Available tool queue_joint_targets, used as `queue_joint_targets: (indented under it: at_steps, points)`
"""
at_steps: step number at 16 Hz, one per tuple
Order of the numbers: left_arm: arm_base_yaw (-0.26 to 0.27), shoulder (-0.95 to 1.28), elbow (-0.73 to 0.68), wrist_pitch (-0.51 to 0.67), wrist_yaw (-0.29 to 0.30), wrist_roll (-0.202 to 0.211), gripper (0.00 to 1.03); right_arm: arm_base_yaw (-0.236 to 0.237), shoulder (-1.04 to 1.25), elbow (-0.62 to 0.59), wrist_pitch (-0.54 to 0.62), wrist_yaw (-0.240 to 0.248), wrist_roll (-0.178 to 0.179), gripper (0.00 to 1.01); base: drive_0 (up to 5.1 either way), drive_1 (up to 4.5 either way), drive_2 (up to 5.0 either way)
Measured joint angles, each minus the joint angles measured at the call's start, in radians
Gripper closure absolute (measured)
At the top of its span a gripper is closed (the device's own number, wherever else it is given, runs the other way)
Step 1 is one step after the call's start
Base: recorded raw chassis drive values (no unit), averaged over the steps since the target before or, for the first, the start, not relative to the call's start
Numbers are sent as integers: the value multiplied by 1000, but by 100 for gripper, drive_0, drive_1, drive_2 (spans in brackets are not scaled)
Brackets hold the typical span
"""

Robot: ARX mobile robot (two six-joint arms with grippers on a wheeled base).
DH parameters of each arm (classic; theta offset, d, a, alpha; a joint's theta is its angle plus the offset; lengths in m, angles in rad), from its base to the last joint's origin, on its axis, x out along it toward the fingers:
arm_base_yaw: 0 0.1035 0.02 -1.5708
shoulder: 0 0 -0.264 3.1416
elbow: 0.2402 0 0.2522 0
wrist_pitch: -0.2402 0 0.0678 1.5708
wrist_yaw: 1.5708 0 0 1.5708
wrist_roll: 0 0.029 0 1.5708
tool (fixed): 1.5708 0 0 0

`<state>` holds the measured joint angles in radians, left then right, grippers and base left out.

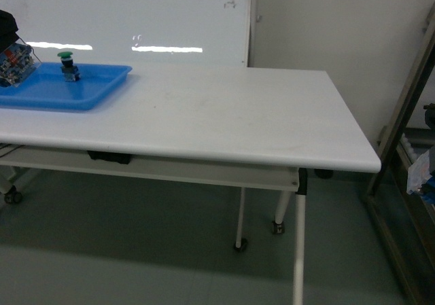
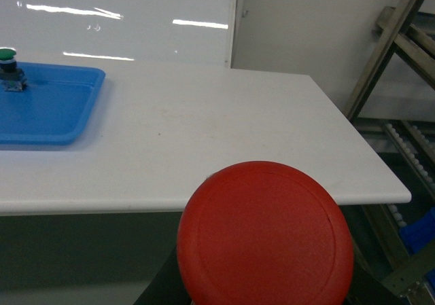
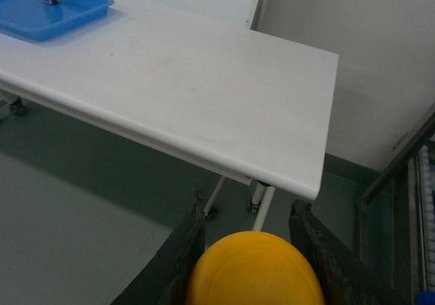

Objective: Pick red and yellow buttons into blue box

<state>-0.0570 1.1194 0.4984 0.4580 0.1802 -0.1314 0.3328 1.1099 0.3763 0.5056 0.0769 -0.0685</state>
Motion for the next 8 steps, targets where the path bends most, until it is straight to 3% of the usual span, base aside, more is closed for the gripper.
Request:
queue_joint_targets:
  at_steps: [8]
  points:
    - [0, 0, 0, 1, 0, 0, 79, 0, 0, 0, 1, 0, 0, 69, 471, -242, -242]
